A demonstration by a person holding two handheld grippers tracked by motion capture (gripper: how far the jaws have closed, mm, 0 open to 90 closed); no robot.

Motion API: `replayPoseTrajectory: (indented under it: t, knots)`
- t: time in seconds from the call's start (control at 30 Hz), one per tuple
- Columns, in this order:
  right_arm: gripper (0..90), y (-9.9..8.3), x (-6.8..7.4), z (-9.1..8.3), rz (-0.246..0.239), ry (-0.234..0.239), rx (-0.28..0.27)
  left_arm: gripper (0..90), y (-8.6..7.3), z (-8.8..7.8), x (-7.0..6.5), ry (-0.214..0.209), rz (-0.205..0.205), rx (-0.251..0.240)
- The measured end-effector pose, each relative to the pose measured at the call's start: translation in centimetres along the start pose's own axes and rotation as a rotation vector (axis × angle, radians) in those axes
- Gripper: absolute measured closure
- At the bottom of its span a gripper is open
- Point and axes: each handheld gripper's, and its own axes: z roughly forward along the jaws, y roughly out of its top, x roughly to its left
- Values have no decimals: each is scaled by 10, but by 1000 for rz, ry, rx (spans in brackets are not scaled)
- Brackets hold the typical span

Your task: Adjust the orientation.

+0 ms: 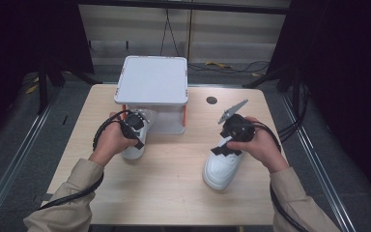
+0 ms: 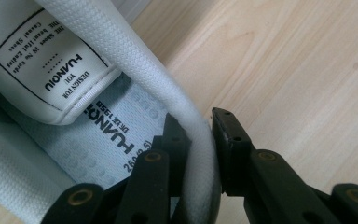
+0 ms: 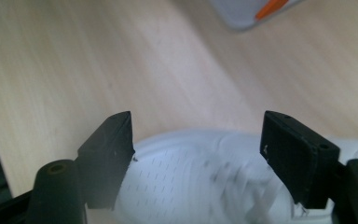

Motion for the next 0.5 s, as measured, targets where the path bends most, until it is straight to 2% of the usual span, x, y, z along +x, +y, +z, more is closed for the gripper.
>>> replayPoseTrajectory:
  t: [0.07, 0.13, 0.2, 0.23, 0.3, 0.33, 0.37, 0.4, 0.47, 0.5]
  knots:
    - [303, 16, -5, -1, 18, -27, -39, 731, -2, -1, 1, -5, 4, -12]
    - [342, 30, -10, -2, 19, -35, -51, 628, -3, -4, 1, 7, 17, -18]
    - [393, 45, -14, -2, 20, -51, -53, 576, -4, -6, 1, 9, 25, -19]
    - [397, 55, -16, -2, 9, -70, -46, 561, -6, -12, 0, 20, 39, -35]
    - [431, 68, -19, -2, 23, -71, -63, 523, -8, -21, 0, 33, 61, -57]
    - [431, 68, -19, -2, 23, -71, -63, 510, -8, -21, 0, 33, 61, -57]
    - [447, 84, -21, -2, 63, -71, -80, 513, -9, -30, -2, 39, 70, -69]
    - [463, 89, -21, -2, 77, -83, -82, 512, -10, -36, -3, 37, 78, -83]
    - [485, 107, -21, 1, 69, -119, -84, 517, -11, -45, -6, 28, 76, -89]
    - [513, 112, -21, 2, 67, -124, -84, 552, -13, -51, -8, 11, 66, -79]
